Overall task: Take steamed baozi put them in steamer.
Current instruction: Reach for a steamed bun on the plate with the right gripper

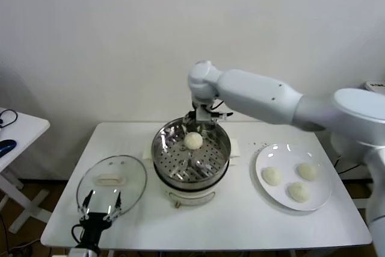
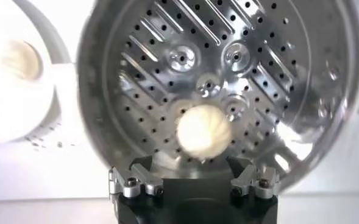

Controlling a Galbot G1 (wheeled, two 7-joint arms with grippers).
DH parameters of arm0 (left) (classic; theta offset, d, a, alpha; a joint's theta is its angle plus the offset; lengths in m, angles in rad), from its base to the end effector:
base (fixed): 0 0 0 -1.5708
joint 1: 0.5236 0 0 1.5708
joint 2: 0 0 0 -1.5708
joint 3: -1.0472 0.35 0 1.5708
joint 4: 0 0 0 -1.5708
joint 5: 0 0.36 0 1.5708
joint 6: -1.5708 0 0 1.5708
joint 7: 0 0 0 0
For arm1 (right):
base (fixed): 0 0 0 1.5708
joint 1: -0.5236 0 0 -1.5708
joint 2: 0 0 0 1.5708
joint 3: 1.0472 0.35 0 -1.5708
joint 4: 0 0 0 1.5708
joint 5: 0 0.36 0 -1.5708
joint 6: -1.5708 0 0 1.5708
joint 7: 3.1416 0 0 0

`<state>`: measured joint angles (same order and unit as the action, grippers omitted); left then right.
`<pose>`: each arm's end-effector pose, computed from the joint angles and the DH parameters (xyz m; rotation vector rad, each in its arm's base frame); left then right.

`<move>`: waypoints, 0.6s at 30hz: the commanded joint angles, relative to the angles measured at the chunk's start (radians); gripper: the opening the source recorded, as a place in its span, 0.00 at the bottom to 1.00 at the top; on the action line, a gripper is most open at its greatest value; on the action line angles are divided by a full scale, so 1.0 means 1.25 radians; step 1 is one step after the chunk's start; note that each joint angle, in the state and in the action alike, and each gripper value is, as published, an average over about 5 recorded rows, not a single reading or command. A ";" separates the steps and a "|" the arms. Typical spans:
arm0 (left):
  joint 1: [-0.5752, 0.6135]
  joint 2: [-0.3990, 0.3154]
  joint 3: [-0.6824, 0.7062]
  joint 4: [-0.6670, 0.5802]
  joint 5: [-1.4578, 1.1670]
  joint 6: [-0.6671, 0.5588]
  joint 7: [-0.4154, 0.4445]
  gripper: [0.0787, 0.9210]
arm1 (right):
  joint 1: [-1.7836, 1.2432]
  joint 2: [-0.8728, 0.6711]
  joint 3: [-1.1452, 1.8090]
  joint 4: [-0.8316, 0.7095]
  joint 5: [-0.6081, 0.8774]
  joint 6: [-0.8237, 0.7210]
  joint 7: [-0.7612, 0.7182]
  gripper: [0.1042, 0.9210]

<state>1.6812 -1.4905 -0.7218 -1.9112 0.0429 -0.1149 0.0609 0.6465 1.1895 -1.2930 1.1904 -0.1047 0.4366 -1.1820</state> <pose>0.1355 0.0850 -0.3773 0.0877 -2.9450 -0.3081 0.5753 0.1210 -0.0109 1.8681 -0.4198 2.3216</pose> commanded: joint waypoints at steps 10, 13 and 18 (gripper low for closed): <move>0.007 0.003 0.010 -0.012 -0.010 -0.003 -0.018 0.88 | 0.096 -0.435 -0.196 0.114 0.469 -0.354 0.084 0.88; 0.003 0.002 0.012 -0.011 -0.012 0.001 -0.029 0.88 | 0.040 -0.471 -0.186 0.126 0.431 -0.380 0.105 0.88; 0.003 -0.002 0.013 -0.013 -0.011 0.004 -0.037 0.88 | -0.061 -0.485 -0.142 0.094 0.358 -0.391 0.108 0.88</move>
<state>1.6834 -1.4885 -0.7065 -1.9251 0.0312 -0.1140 0.0293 0.6926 0.7398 -1.4694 1.2918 0.3304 0.0634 -1.0927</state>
